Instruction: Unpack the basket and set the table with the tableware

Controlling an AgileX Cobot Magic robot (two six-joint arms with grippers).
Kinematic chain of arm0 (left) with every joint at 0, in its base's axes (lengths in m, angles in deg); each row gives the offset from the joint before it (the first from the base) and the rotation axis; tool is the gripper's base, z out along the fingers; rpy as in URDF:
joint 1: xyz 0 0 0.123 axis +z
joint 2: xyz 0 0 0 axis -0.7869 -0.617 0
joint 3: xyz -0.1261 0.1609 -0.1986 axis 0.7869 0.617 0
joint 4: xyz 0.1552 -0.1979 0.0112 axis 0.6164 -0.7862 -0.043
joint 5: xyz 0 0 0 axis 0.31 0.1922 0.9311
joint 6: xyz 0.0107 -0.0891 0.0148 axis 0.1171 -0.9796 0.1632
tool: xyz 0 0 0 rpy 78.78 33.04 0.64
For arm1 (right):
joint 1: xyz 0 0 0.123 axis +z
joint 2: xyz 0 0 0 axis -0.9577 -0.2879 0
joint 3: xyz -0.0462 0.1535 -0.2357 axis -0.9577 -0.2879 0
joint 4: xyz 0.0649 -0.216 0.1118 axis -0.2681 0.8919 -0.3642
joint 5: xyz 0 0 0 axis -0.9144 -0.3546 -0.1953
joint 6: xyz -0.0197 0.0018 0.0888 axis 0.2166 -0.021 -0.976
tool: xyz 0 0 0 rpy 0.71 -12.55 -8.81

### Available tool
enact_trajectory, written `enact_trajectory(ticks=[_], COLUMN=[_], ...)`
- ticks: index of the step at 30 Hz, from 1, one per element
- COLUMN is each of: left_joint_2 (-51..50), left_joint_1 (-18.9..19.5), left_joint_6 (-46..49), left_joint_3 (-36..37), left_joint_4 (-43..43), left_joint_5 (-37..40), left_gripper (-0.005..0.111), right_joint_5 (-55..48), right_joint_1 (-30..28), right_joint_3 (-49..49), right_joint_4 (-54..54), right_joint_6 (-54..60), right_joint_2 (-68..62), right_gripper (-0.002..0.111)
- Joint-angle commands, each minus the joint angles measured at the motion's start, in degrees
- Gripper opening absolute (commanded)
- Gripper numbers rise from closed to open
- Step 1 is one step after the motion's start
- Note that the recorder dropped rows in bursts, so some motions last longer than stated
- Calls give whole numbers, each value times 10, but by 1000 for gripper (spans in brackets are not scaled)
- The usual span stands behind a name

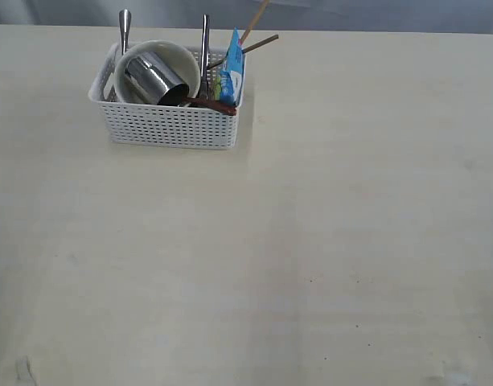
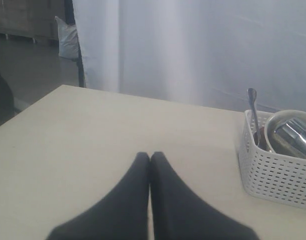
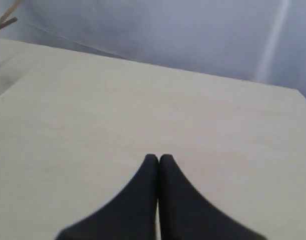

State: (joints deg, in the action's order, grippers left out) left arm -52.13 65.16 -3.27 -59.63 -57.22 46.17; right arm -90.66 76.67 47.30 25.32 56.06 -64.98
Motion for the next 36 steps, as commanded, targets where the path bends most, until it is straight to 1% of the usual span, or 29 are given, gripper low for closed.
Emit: enact_trajectory(ticks=[1,3,5,8,11,13,15,17,19,20,24,28,31,32,36], left_joint_2=[2,2,2,2,2,2,2,2,2,2,2,2,2,2,2], left_joint_1=[2,2,2,2,2,2,2,2,2,2,2,2,2,2,2], left_joint_6=[-3,-3,-3,-3,-3,-3,-3,-3,-3,-3,-3,-3,-3,-3,-3], left_joint_3=[2,2,2,2,2,2,2,2,2,2,2,2,2,2,2], left_joint_4=[2,2,2,2,2,2,2,2,2,2,2,2,2,2,2], left_joint_5=[-2,-2,-2,-2,-2,-2,-2,-2,-2,-2,-2,-2,-2,-2,-2], left_gripper=[0,0,0,0,0,0,0,0,0,0,0,0,0,0,0], right_joint_5=[213,349,452,546,597,607,615,613,615,616,617,610,556,523,416], right_joint_1=[2,2,2,2,2,2,2,2,2,2,2,2,2,2,2], right_joint_3=[-1,-1,-1,-1,-1,-1,-1,3,14,23,75,146,215,240,335], right_joint_4=[8,1,1,1,-37,-90,-169,-254,-295,-298,-264,-258,-217,-192,-66], right_joint_6=[-1,-5,-33,-50,-51,-51,-50,-23,-12,-12,-17,-16,-21,-32,-119], right_joint_2=[1,1,1,1,1,1,0,0,-6,-12,-68,-181,-286,-334,-491], right_gripper=[0,0,0,0,0,0,0,0,0,0,0,0,0,0,0])
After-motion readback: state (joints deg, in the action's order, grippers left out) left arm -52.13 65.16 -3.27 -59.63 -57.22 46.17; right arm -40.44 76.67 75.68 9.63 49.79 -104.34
